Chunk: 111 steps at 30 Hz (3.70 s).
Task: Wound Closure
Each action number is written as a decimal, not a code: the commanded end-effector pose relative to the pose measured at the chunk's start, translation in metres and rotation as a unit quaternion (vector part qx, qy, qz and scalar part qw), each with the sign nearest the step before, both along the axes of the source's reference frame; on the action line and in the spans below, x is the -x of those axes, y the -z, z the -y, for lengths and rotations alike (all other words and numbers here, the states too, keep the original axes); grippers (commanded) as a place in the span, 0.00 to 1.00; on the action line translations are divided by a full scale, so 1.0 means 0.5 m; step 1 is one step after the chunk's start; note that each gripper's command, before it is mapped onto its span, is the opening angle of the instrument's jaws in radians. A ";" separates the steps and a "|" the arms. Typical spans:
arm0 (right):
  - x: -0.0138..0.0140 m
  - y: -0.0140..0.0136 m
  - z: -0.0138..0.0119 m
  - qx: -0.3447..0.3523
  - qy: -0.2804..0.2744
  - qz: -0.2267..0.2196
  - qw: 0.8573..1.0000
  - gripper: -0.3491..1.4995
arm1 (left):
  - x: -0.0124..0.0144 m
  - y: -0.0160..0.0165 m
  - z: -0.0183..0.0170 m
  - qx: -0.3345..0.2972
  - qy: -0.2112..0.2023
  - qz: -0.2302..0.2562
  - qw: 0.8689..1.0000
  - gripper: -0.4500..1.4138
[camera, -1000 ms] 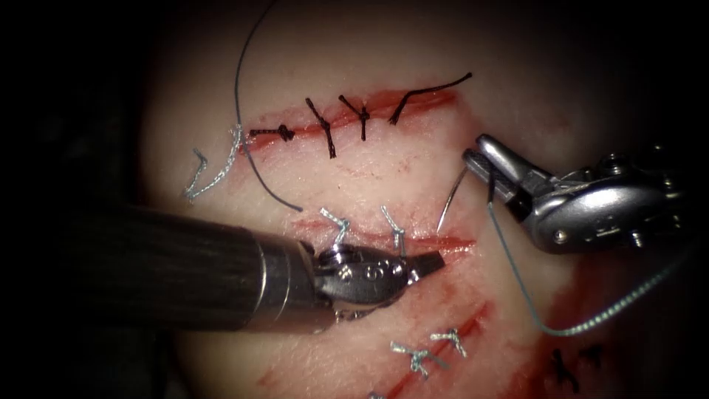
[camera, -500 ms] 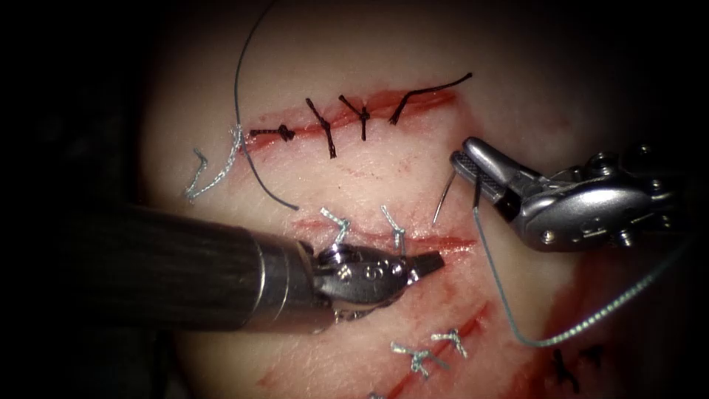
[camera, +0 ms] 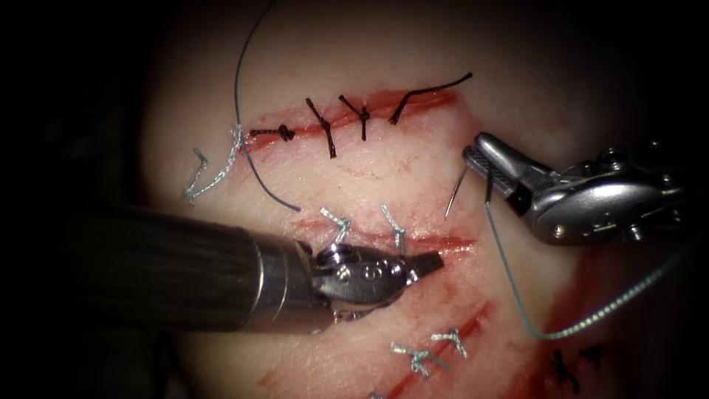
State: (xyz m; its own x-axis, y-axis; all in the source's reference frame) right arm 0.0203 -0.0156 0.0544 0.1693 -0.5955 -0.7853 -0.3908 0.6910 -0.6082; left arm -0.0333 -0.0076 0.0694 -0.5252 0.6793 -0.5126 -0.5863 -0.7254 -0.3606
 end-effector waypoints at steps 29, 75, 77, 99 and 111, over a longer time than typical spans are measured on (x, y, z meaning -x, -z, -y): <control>-0.0041 -0.0041 0.0059 0.012 0.017 0.008 1.000 0.00 | 0.0007 -0.0008 0.0004 0.000 0.006 -0.001 1.000 0.00; -0.0040 0.0008 -0.0008 -0.046 0.015 -0.006 0.999 0.00 | -0.0009 -0.0048 0.0038 -0.005 -0.037 -0.046 0.998 0.00; -0.0039 0.0010 -0.0014 -0.056 0.017 -0.007 0.998 0.00 | -0.0009 -0.0048 0.0037 -0.006 -0.037 -0.046 0.998 0.00; -0.0044 -0.0028 -0.0004 -0.170 0.083 0.019 0.982 0.00 | -0.0010 -0.0043 0.0031 -0.007 -0.038 -0.045 0.998 0.00; -0.0059 -0.0019 -0.0030 -0.342 0.083 -0.009 0.936 0.00 | -0.0010 -0.0047 0.0035 0.001 -0.047 -0.047 0.998 0.00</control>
State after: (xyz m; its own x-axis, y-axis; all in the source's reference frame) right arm 0.0224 -0.0139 0.0551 0.1035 0.0500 -0.9934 -0.2524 0.9674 0.0224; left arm -0.0324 -0.0091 0.0712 -0.6322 0.6243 -0.4588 -0.5476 -0.7790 -0.3054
